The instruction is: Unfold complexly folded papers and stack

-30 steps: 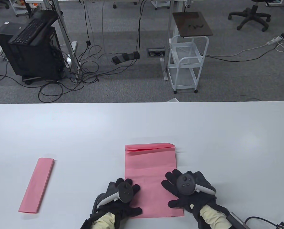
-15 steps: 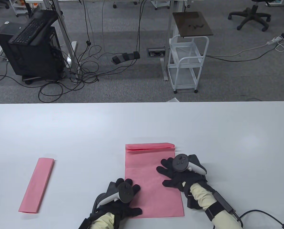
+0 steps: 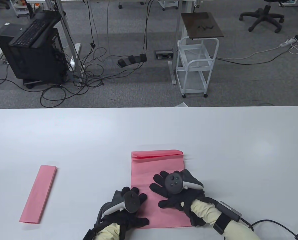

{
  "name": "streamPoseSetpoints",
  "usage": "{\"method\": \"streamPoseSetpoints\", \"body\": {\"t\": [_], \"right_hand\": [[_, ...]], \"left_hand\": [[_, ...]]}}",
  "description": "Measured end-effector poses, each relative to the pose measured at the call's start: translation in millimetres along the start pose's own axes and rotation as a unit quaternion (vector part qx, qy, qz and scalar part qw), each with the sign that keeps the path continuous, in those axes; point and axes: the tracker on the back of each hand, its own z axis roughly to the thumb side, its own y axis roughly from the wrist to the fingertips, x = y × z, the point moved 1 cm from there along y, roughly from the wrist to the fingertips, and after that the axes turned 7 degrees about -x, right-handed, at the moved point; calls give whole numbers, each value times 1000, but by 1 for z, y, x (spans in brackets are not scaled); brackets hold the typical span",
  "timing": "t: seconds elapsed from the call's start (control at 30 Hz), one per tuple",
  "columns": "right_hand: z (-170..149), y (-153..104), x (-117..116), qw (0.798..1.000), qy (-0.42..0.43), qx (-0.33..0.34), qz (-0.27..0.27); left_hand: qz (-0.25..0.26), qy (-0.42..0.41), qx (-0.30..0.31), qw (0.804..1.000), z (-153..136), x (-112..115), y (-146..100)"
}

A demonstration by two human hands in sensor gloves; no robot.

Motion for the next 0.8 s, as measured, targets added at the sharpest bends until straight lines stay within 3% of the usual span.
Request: {"method": "streamPoseSetpoints", "body": {"t": [0.1, 0.27, 0.47, 0.73, 0.8], "right_hand": [[-9, 17, 11, 999, 27, -30, 13], [-54, 43, 38, 985, 133, -110, 6], [-100, 49, 63, 957, 203, -202, -38], [-100, 45, 73, 945, 253, -199, -50], [-92, 30, 80, 944, 269, -164, -100]], "left_hand": [[-1, -1, 0, 1000, 0, 0, 0], [-1, -4, 3, 1000, 0, 0, 0], [-1, -2, 3, 1000, 0, -1, 0], [0, -1, 2, 1000, 0, -1, 0], [0, -1, 1, 1000, 0, -1, 0]]}}
